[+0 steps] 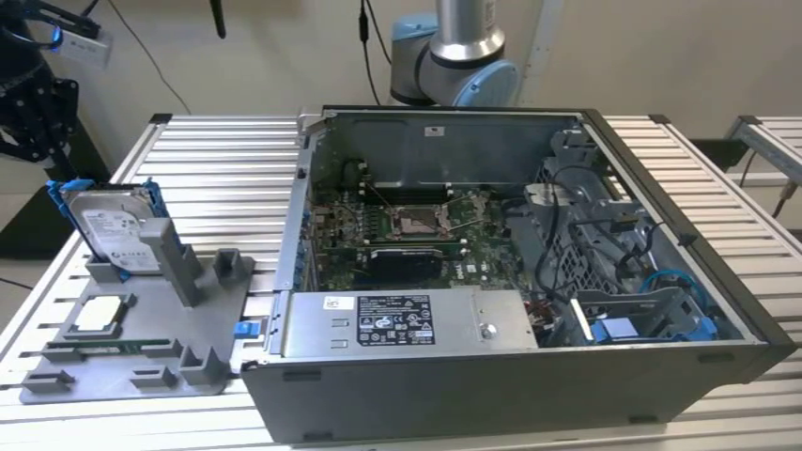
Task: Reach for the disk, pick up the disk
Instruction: 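Pick up the disk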
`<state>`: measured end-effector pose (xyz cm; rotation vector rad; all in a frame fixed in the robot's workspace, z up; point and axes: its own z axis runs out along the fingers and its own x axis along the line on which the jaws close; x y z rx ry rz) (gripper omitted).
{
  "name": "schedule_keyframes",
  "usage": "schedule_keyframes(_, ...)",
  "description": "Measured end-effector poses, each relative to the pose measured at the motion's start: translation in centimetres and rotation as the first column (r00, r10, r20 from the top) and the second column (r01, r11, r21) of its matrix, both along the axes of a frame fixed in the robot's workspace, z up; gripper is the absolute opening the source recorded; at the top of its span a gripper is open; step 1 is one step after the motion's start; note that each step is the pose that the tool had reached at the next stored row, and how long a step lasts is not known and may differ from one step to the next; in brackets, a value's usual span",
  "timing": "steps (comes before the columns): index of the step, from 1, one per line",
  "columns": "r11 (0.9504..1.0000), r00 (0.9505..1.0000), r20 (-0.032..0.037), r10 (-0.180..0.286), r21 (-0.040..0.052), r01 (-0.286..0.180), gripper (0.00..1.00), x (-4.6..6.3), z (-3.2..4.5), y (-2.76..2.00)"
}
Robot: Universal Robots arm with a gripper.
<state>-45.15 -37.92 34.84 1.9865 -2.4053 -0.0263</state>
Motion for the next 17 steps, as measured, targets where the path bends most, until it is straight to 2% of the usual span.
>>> schedule_keyframes(3, 1.0, 1.0, 0.0, 0.0, 0.0, 0.0, 0.0, 0.0, 0.0, 0.0)
schedule_keyframes(4, 1.0, 1.0, 0.0001, 0.0, 0.0001, 0.0, 1.0, 0.01, -0.01, 0.0)
schedule_keyframes(9, 1.0, 1.0, 0.0002, 0.004, 0.0001, -0.004, 1.0, 0.06, -0.14, 0.2)
schedule_keyframes(17, 0.9994, 0.9994, 0.0001, 0.035, 0.0, -0.035, 1.0, 0.08, -0.99, 0.56)
